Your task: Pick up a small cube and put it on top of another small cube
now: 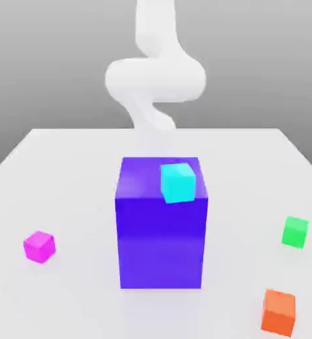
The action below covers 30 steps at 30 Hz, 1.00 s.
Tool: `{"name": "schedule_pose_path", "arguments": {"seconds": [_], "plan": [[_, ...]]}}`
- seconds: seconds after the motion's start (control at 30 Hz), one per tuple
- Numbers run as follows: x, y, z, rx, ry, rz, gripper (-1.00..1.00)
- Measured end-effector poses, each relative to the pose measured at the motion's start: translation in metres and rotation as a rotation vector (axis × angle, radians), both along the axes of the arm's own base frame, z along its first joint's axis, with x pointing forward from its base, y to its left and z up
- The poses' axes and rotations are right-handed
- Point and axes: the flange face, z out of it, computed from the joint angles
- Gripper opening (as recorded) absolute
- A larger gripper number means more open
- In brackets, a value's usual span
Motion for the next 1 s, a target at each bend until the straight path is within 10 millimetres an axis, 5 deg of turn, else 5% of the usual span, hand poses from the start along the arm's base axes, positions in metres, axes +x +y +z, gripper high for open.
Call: {"name": "schedule_pose_path", "arguments": {"seconds": [0.13, 0.3, 0.47, 0.67, 0.9, 0.93, 1.0], "plan": [[0.037, -0.061, -0.095, -0.002, 0.144, -0.081, 0.00], [0.040, -0.132, -0.212, 0.021, 0.312, -0.173, 0.00], [0.003, -0.191, -0.325, 0.069, 0.475, -0.259, 0.00], [-0.083, -0.232, -0.447, 0.161, 0.663, -0.360, 0.00], [-0.101, -0.234, -0.524, 0.178, 0.702, -0.372, 0.00], [-0.102, -0.234, -0.531, 0.179, 0.702, -0.372, -1.00], [-0.102, -0.234, -0.531, 0.179, 0.702, -0.372, -1.00]]}}
